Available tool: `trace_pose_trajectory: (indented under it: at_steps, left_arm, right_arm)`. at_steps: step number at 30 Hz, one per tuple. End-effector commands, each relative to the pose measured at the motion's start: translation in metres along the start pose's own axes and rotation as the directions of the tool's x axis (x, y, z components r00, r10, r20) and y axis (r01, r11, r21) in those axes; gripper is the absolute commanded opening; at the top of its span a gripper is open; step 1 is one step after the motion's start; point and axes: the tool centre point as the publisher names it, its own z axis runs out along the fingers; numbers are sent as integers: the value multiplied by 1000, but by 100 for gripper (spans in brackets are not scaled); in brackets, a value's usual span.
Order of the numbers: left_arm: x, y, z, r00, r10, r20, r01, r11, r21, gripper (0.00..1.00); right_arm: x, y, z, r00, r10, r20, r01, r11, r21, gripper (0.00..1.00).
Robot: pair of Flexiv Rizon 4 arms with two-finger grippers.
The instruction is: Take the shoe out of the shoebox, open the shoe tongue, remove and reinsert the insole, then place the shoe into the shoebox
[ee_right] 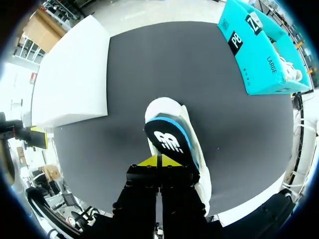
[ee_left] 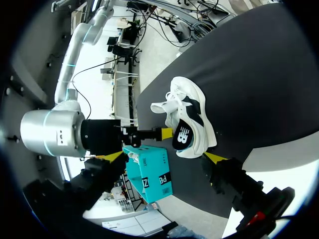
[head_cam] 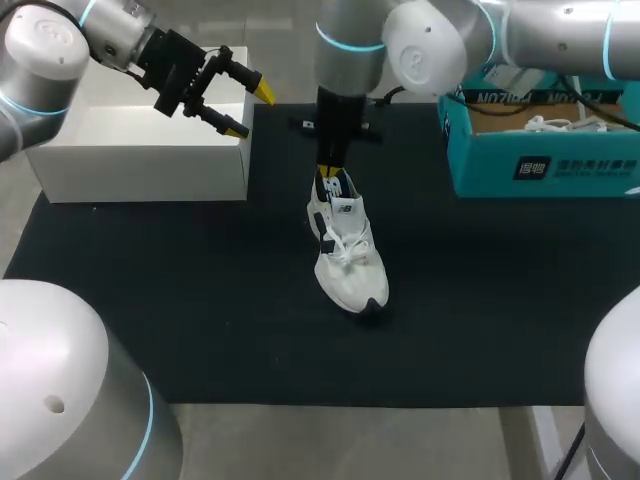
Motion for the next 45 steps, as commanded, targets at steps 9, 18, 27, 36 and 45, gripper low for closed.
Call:
trace_pose_trajectory:
  at_steps: [9, 18, 27, 36, 45]
  left_arm:
    - [0, -1, 0, 1000, 1, -3, -1, 1000, -3, 100]
    - [0, -1, 0, 1000, 1, -3, -1, 1000, -3, 100]
    - [0, -1, 0, 1000, 1, -3, -1, 1000, -3, 100]
    - [0, -1, 0, 1000, 1, -3, -1, 1000, -3, 100]
    - [0, -1, 0, 1000, 1, -3, -1, 1000, -3, 100]
  right_arm:
    - [-10, -16, 22, 997, -72, -16, 70, 993, -100, 0]
    - [-11, -10, 46, 984, -140, 113, 155, 978, -143, 0]
    - [-20, -10, 59, 971, -184, 152, 200, 975, -101, 0]
    - [-33, -20, 56, 963, -197, 183, 210, 976, -56, 0]
    - [-42, -14, 73, 969, -172, 179, 191, 977, -94, 0]
